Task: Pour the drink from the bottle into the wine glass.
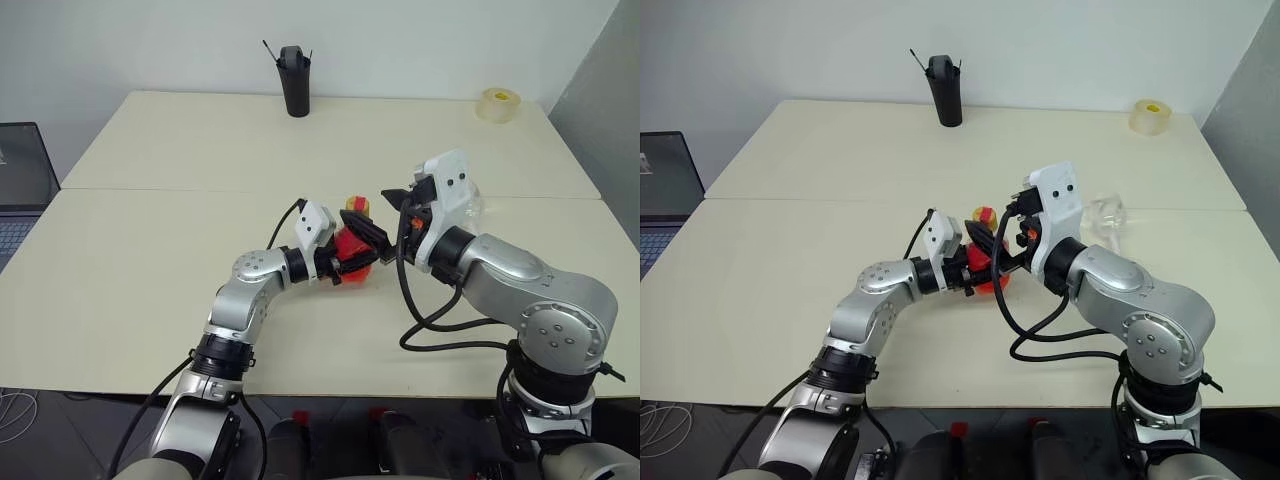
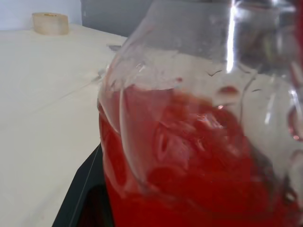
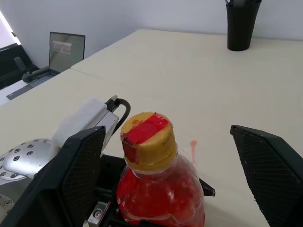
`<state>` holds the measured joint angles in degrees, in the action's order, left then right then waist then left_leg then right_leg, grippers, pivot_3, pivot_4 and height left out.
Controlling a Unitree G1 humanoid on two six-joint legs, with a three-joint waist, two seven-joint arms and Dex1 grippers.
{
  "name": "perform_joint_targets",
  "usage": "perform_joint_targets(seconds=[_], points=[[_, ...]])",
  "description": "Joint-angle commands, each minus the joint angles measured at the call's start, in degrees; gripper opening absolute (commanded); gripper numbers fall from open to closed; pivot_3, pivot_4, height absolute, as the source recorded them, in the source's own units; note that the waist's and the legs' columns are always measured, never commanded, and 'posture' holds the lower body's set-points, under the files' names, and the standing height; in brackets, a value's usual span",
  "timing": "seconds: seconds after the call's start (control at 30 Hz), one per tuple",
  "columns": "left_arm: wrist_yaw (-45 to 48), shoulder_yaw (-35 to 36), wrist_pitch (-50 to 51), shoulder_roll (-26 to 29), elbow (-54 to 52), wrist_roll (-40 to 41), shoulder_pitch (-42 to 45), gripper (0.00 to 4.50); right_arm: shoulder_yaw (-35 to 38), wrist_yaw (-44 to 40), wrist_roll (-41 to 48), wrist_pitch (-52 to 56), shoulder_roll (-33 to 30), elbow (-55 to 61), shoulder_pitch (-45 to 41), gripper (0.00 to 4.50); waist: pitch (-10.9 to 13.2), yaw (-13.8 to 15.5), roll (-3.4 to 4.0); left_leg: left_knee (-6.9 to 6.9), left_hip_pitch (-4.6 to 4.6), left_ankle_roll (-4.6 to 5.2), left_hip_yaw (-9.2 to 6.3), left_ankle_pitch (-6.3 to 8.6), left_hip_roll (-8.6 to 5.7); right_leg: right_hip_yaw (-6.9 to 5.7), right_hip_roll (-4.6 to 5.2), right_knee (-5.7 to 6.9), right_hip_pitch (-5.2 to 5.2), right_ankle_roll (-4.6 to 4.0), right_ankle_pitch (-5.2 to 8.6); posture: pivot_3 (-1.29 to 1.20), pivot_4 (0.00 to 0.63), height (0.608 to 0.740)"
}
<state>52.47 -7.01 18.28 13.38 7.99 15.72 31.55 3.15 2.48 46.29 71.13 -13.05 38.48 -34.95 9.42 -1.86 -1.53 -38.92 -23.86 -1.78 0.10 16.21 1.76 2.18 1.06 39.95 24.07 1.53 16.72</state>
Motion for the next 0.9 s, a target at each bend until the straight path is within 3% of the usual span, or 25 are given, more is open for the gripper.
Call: perform_joint_targets(seconds=[0.03, 0.13, 0.23, 0.5, 0.67, 0.9], points=[[-0.36, 0.07, -1.00, 0.00, -4.02, 1.07, 0.59, 2.24, 0.23, -0.06, -0.11, -0.57, 0.34, 1.10, -1.32, 4.50, 0.00, 0.02, 0.00, 0.00, 0.00, 0.00, 0.00, 0.00, 0.00, 0.00, 0.00, 0.00, 0.00, 0.00, 0.00, 0.00, 0.150, 0.740], [-0.65, 0.01, -0.97, 0.04, -4.22, 1.15, 0.47, 2.24, 0.38, -0.05, -0.17, -0.58, 0.36, 1.06, -1.36, 4.50, 0.00, 0.03, 0.00, 0.00, 0.00, 0.01, 0.00, 0.00, 0.00, 0.00, 0.01, -0.01, -0.01, 0.00, 0.00, 0.00, 0.150, 0.740], [-0.92, 0.08, -1.09, 0.06, -4.16, 1.09, 0.54, 2.21, 0.37, 0.02, -0.19, -0.44, 0.33, 1.04, -1.36, 3.91, 0.00, 0.03, 0.00, 0.00, 0.00, 0.14, 0.00, 0.08, 0.00, 0.00, 0.00, 0.00, 0.00, 0.00, 0.00, 0.00, 0.150, 0.740], [-1.42, 0.06, -1.26, 0.10, -4.03, 1.02, 0.32, 2.21, 0.12, -0.55, -0.01, -1.30, 1.09, 1.42, -1.02, 1.24, 0.00, 0.03, 0.00, 0.00, 0.00, 0.15, 0.00, 0.09, 0.00, -0.01, 0.01, -0.01, -0.01, 0.00, 0.00, 0.00, 0.150, 0.740], [-1.15, -0.27, -1.22, 0.55, -5.10, 1.16, -0.46, 1.92, -0.11, -5.39, -1.70, -5.31, -2.32, -0.96, -1.90, 1.23, 0.00, 0.03, 0.00, 0.00, 0.00, 0.15, 0.00, 0.09, -0.01, 0.00, 0.00, -0.02, 0.00, 0.00, 0.00, 0.00, 0.150, 0.740], [0.40, -1.58, -0.67, 1.12, -5.90, 1.29, -0.82, 1.71, -5.29, -49.07, -2.28, -25.17, -16.54, -18.30, -5.54, 1.23, 0.00, 0.04, 0.00, -0.01, 0.02, 0.19, 0.04, 0.11, -0.17, -0.05, -0.03, -0.09, -0.04, 0.00, 0.00, 0.00, 0.150, 0.740]])
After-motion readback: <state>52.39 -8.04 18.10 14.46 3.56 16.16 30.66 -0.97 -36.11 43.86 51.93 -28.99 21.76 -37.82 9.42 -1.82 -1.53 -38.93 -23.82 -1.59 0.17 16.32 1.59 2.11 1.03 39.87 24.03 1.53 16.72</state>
